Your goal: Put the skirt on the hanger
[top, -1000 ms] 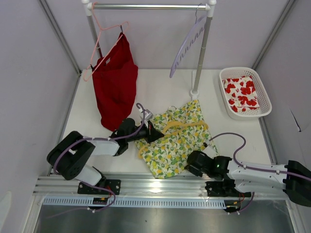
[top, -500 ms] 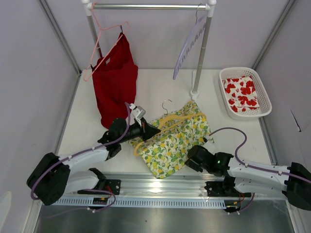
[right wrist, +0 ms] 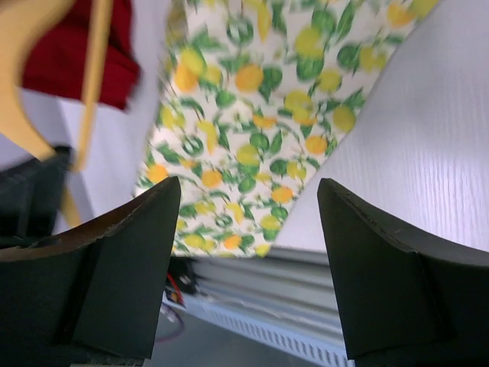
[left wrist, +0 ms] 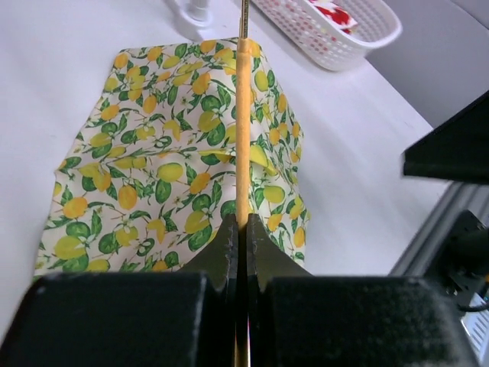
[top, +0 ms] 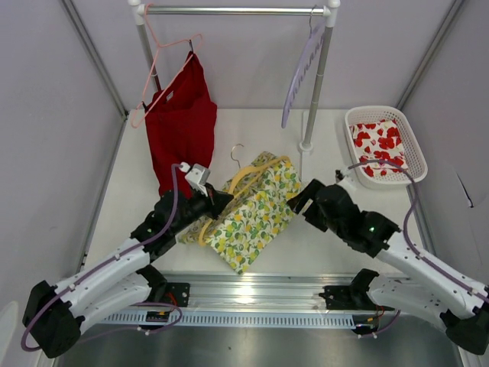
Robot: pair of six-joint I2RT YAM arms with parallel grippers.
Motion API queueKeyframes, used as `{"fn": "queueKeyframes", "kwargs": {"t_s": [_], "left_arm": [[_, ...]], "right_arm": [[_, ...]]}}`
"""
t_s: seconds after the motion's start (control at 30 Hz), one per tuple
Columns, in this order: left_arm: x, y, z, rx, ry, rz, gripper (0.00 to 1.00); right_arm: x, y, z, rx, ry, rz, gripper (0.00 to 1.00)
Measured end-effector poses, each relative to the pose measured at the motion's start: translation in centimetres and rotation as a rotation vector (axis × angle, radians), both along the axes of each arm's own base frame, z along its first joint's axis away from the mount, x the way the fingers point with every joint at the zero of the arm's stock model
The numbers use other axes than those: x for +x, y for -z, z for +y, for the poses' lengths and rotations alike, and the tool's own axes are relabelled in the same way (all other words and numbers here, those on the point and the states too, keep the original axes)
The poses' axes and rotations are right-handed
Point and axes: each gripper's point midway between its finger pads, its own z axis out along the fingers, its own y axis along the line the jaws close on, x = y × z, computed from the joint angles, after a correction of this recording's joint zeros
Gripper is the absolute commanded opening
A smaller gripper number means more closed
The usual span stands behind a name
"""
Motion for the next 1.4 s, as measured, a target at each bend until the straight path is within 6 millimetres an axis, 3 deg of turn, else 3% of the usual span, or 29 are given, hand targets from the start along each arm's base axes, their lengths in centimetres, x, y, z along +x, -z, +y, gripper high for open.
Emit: {"fn": "queueKeyframes", "kwargs": {"t_s": [0.17,0.37,0.5,0.9,1.4], "left_arm": [[0.8,-2.7,2.1,0.032,-0.116,-0.015,0.0],[1.6,-6.4,4.6,0.063,-0.253,-0.028,0.0],[2.4,-8.8,5.6,0.096,-0.315,-0.045,0.0],[8.2,-15.4,5.3,0.237,-0.454,-0.09,0.0],[15.9,-23.6,6.6,0.182,-0.593,-0.208,0.0]], "right_arm": [[3.5,-5.2,-3.4,0.043,0.101,-0.108,0.78],[5.5,-8.2,-6.0,0.063,0.145,-0.16,0.78],[6.0,-9.6,-5.9,0.079,0.121,-0.179,0.77],[6.7,-9.6,-5.0,0.072,0.061,-0.173,0.77],[7.5,-9.9,-4.8,0.061,0.027,-0.19,0.77]]}}
